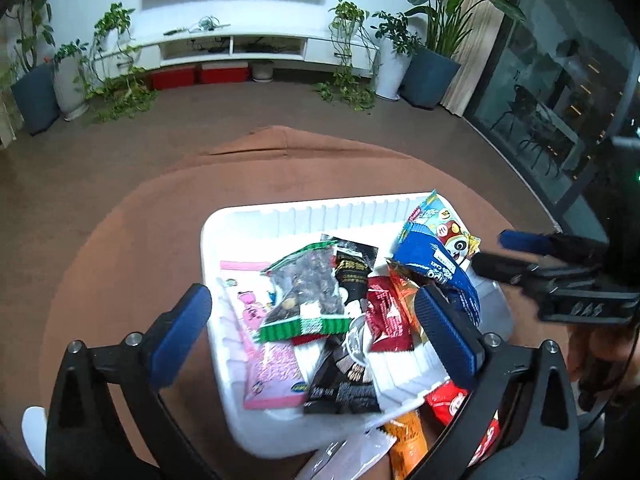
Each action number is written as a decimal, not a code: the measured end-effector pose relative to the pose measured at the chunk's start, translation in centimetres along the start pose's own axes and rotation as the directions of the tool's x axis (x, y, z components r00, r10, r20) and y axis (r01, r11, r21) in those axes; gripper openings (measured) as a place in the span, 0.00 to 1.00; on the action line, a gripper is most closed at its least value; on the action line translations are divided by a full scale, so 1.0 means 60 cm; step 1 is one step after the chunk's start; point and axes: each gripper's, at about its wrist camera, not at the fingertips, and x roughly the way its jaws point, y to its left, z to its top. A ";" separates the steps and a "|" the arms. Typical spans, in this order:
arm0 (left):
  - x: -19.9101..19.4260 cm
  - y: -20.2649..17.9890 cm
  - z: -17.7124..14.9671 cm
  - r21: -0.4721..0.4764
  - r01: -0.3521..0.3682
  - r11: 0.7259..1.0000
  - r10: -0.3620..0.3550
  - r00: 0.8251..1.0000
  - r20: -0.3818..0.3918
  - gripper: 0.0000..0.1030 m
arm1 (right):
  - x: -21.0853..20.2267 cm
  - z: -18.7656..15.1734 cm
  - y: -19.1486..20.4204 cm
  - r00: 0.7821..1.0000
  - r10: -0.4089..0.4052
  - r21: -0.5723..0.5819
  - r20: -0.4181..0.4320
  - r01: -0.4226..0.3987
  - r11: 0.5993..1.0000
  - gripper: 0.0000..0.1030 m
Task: Organize snacks
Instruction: 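Lower both packets into the tray and open both tools, then move both open tools back toward the snacks beside the tray, then grasp the white wrapped bar with the left tool while the right tool grasps the white-red long packet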
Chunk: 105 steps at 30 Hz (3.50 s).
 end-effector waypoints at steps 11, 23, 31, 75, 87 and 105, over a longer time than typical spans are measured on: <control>-0.055 -0.024 -0.092 0.153 -0.061 0.986 0.070 0.996 -0.052 1.00 | -0.096 -0.056 -0.016 0.988 0.113 0.087 0.106 -0.123 0.989 0.88; -0.050 -0.025 -0.200 0.282 0.032 0.959 0.028 0.978 -0.206 1.00 | -0.166 -0.181 -0.026 0.981 0.126 0.172 0.146 -0.151 0.973 0.88; -0.024 -0.030 -0.214 0.324 0.090 0.942 -0.002 0.964 -0.264 0.99 | -0.162 -0.238 -0.021 0.984 0.135 0.195 0.120 -0.157 0.968 0.87; -0.004 -0.083 -0.232 0.297 0.130 0.946 -0.037 0.953 -0.300 0.22 | -0.089 -0.295 -0.027 0.994 0.079 0.321 -0.072 -0.052 0.946 0.70; -0.041 -0.082 -0.264 0.246 0.155 0.957 -0.083 0.956 -0.280 0.22 | -0.056 -0.267 -0.028 0.990 0.080 0.368 -0.121 -0.030 0.929 0.69; -0.059 -0.062 -0.273 0.189 0.168 0.968 -0.116 0.959 -0.259 0.22 | -0.050 -0.256 -0.016 0.958 -0.138 0.042 -0.253 0.153 0.987 0.45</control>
